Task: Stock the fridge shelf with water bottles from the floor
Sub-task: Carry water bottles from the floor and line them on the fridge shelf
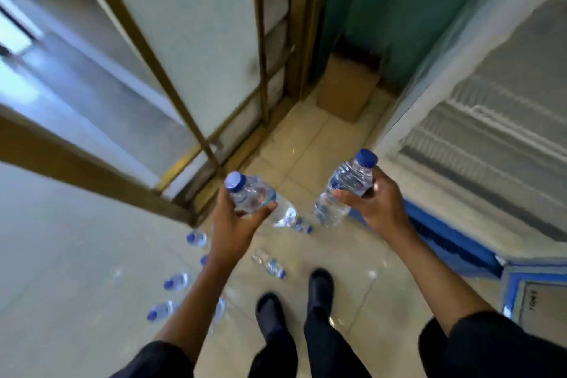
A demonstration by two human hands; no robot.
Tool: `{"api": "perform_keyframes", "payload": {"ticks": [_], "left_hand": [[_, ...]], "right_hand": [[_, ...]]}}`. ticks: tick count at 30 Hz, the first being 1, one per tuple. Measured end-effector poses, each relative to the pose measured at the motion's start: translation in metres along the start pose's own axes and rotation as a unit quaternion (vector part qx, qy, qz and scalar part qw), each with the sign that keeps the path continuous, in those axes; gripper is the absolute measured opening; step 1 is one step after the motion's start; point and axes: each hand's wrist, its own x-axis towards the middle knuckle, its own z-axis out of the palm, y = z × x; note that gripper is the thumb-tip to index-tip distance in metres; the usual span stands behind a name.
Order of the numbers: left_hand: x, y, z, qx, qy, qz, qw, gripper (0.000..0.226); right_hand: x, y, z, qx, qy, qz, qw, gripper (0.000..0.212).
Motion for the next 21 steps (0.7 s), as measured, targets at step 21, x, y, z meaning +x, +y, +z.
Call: {"api": "perform_keyframes", "payload": {"ticks": [21], "left_hand": [[0.0,0.496,0.324,-0.144,-0.219,0.411,0.873,0.037]], "right_hand": [[-0.104,-0.327,-0.407,-0.071,0.417,-0.321,0.847,0.027]]}}
